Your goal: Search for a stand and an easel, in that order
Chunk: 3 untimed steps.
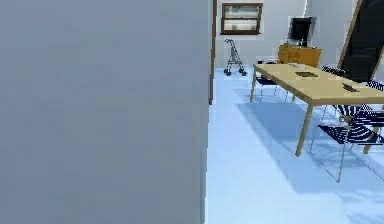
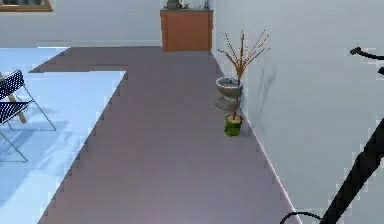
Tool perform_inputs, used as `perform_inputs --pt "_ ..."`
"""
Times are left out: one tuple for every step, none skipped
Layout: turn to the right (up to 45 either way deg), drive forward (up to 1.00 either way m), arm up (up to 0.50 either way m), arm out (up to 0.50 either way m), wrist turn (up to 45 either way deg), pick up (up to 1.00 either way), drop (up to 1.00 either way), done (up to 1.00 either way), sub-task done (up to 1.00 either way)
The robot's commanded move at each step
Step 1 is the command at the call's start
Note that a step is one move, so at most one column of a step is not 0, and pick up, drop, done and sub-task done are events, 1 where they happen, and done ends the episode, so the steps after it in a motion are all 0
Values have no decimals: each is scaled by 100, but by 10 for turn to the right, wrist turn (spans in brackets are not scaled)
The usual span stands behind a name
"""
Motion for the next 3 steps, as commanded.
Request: perform_inputs --pt "30 0 0 0 0 0 0 0 0" --pt "0 45 0 0 0 0 0 0 0" --pt "450 0 0 0 0 0 0 0 0"
